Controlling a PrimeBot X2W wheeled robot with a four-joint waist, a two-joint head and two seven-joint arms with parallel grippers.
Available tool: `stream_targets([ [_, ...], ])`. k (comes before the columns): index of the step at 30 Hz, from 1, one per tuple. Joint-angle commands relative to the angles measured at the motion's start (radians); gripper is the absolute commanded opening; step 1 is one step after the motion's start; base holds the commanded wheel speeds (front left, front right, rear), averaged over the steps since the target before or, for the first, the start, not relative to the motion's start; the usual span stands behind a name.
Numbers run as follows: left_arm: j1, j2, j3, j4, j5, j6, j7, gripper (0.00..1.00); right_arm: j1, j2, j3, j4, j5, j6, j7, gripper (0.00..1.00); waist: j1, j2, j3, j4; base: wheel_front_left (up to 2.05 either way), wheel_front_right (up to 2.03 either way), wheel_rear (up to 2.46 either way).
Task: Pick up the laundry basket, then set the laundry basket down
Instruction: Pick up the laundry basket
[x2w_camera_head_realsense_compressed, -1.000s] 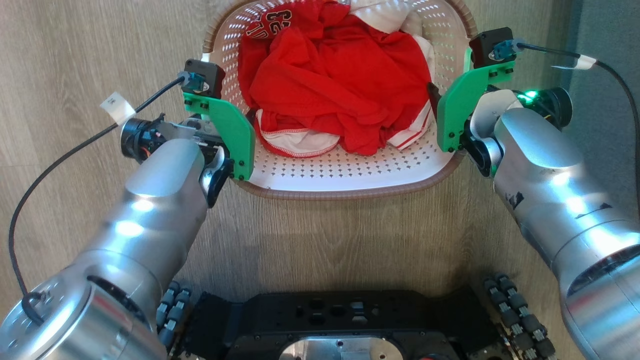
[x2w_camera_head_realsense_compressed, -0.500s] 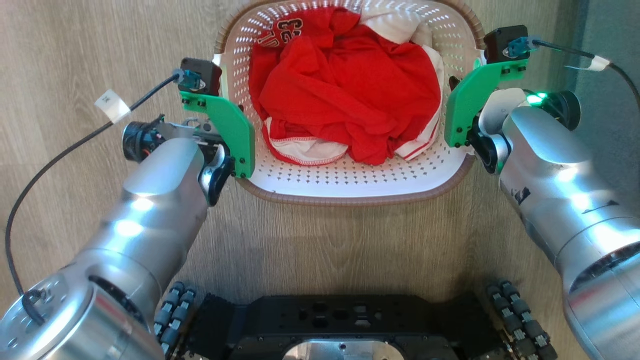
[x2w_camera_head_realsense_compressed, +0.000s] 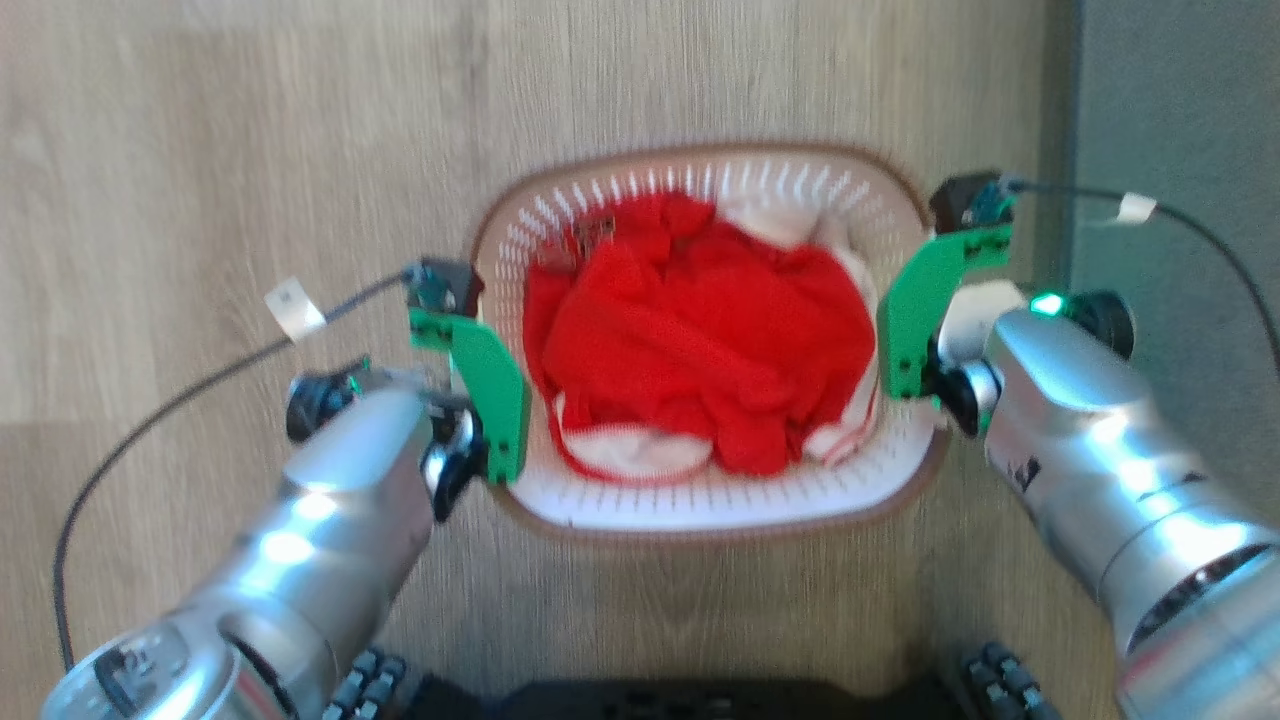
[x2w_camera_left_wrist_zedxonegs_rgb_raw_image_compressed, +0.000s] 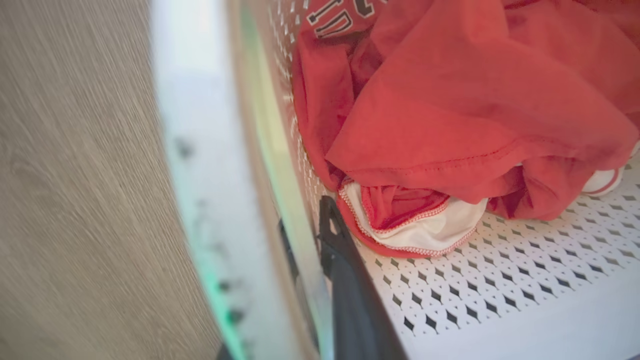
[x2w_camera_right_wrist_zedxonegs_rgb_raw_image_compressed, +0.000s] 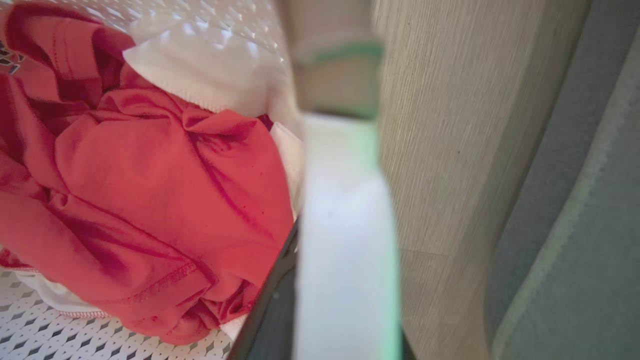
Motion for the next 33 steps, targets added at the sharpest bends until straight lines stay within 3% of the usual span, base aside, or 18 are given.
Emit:
stream_targets([
  [1, 0.037, 0.017, -0.023, -0.018, -0.001, -0.018, 0.025, 0.0, 0.066, 0.022, 0.04, -0.017, 0.002, 0.006, 0.026, 0.0, 0.0, -0.0001, -0.138, 0.01, 0.0, 0.0, 0.0],
  [22, 0.207, 0.017, -0.095, 0.014, -0.062, -0.06, 0.249, 0.0, 0.308, 0.022, 0.162, -0.077, 0.136, 0.006, 0.254, 0.0, 0.0, -0.0001, -0.631, 0.053, 0.0, 0.0, 0.0],
  [33, 0.249, 0.017, -0.112, -0.031, -0.065, -0.061, 0.325, 0.0, 0.36, 0.022, 0.21, -0.109, 0.206, 0.006, 0.286, 0.0, 0.0, -0.0001, -0.733, 0.082, 0.0, 0.0, 0.0],
])
